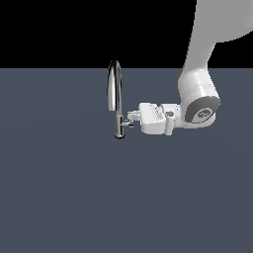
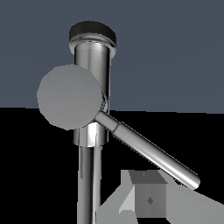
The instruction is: Turn on the faucet by rotating a designated handle.
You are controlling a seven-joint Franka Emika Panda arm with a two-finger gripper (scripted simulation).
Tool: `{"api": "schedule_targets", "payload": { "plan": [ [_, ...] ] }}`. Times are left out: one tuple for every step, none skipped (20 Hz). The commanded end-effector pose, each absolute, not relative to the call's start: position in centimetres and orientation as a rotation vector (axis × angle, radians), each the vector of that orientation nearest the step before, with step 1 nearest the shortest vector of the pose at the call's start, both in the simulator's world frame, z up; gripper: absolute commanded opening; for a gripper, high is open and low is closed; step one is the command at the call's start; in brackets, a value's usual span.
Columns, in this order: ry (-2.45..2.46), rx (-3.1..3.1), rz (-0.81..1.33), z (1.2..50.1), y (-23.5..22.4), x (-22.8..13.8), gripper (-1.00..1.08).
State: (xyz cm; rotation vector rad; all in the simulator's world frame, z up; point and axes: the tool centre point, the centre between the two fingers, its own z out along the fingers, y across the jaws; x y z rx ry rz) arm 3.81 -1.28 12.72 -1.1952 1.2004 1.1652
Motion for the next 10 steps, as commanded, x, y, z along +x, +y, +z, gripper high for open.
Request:
{"api": "schedule_targets", "payload": {
  "plan": [
    [1.203, -1.194, 1.166, 12.0, -1.4, 3.5, -1.00],
    [1.205, -1.193, 1.167, 11.3, -1.4, 3.3, -1.00],
    [1.208, -1.191, 1.168, 10.6, -1.5, 3.0, -1.00],
    [1.211, -1.189, 1.169, 9.9, -1.6, 2.7, -1.00],
    [1.213, -1.188, 1.170, 9.2, -1.6, 2.5, -1.00],
    [1.216, -1.186, 1.170, 8.4, -1.7, 2.2, -1.00],
    [1.218, -1.185, 1.171, 7.8, -1.8, 2.0, -1.00],
    [1.221, -1.183, 1.172, 7.1, -1.9, 1.7, -1.00],
    [1.223, -1.182, 1.173, 6.4, -1.9, 1.4, -1.00],
    [1.223, -1.182, 1.173, 6.4, -1.9, 1.4, -1.00]
  ]
}}
